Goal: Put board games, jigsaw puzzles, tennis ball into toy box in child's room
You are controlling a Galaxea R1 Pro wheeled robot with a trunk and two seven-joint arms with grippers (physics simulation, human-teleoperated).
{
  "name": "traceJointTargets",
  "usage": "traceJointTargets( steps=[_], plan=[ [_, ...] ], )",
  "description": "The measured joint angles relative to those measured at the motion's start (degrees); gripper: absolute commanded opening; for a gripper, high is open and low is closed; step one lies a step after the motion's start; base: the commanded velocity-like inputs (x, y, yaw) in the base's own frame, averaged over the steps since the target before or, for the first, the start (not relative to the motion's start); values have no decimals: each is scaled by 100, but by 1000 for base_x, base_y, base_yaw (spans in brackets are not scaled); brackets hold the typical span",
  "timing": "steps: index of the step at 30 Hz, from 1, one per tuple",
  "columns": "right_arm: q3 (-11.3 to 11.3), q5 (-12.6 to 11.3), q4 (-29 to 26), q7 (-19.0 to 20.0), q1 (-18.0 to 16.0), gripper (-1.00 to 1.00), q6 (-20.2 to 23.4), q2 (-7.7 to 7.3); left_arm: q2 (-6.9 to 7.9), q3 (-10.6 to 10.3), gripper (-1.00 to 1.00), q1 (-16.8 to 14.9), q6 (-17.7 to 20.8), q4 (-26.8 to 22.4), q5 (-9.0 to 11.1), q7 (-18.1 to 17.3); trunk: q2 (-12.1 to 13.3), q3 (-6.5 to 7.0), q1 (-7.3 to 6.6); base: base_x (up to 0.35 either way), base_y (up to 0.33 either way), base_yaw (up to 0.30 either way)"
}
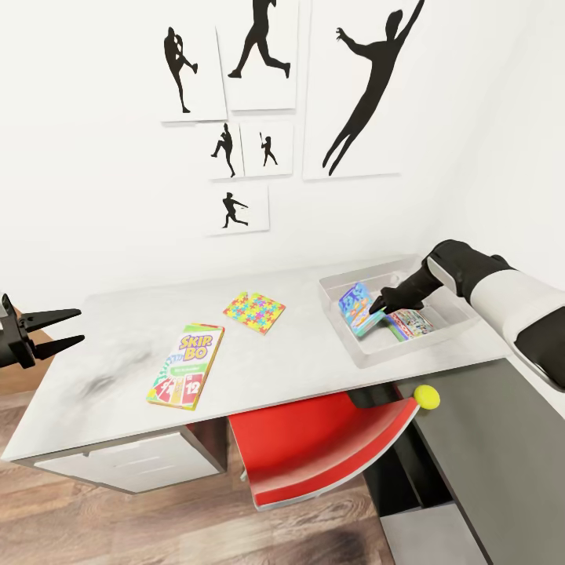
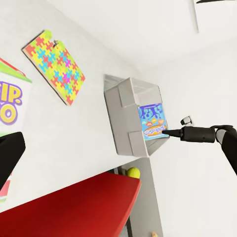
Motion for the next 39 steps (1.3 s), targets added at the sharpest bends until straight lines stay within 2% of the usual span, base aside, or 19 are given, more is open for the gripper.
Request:
traceJointTargets(
  steps=[15, 18, 21, 39],
  plan=[
    [5, 9, 0, 11, 1, -100, -6, 6, 0, -5, 100, 0, 0, 1, 0, 0, 0, 0, 0, 0, 0, 0],
    [27, 25, -1, 133, 1, -100, -9, 1, 5, -5, 100, -2, 0, 0, 1, 0, 0, 0, 0, 0, 0, 0],
    [-26, -65, -8, 263, -1, -100, 13, 5, 7, -4, 100, 1, 0, 2, -2, 0, -1, 1, 0, 0, 0, 0],
    [95, -73, -11, 374, 8, -100, 12, 6, 9, -5, 100, -2, -6, 1, 0, 0, -1, 1, 0, 0, 0, 0]
  ],
)
